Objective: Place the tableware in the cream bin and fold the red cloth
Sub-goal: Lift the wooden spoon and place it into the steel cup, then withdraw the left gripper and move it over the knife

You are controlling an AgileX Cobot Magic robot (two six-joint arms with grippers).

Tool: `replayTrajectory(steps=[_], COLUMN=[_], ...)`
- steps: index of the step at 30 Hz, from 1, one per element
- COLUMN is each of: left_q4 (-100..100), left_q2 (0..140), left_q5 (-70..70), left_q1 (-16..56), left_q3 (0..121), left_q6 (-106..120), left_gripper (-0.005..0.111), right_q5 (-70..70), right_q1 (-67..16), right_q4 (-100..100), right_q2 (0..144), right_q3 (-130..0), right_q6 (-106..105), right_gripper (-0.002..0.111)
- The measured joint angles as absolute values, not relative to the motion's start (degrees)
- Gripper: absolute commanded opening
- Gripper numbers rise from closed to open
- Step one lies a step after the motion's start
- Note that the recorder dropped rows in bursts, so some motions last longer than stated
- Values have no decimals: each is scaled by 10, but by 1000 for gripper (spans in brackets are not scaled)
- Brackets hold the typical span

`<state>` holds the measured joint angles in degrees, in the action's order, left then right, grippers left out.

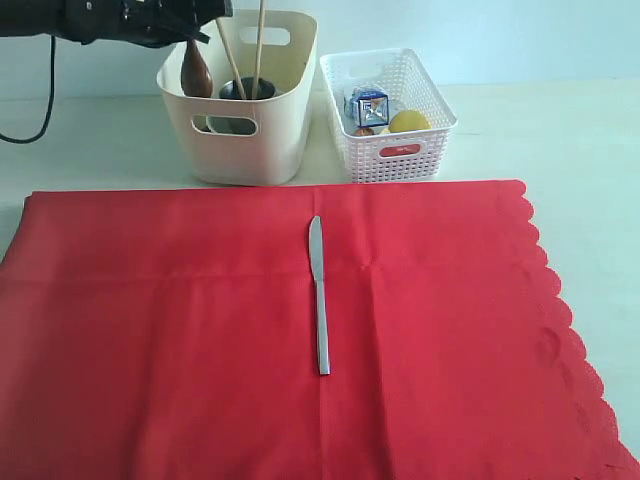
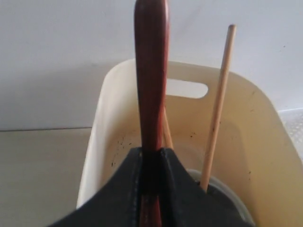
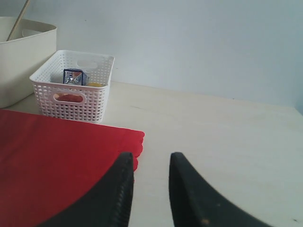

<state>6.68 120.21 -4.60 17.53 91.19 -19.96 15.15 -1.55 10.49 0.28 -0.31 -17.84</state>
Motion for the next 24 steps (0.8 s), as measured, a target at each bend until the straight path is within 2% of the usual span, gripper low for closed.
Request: replayTrajectory(steps=[6,9,13,15,17,24], left_q4=[67,67,68,69,69,69], left_q2=[1229,1235,1237,1237,1234,1192], left_q5=[-46,-46,-46,-46,-46,-55], left_q1=[174,173,173,173,173,173], left_q3=[914,914,914,914,914,914], left_q6=[-193,-186,-185,-185,-185,-184], left_gripper=[4,19,48,57,60,59], right_q5=[152,152,152,152,152,152], right_q1=[-15,-15,-15,-15,-15,-15], right_q4=[105,105,105,105,105,105], right_q2=[3,3,3,3,3,3], right_q3=[-3,-3,-3,-3,-3,-3], right_q6=[-178,-178,-178,-178,-178,-178], right_gripper=[27,27,27,27,27,27])
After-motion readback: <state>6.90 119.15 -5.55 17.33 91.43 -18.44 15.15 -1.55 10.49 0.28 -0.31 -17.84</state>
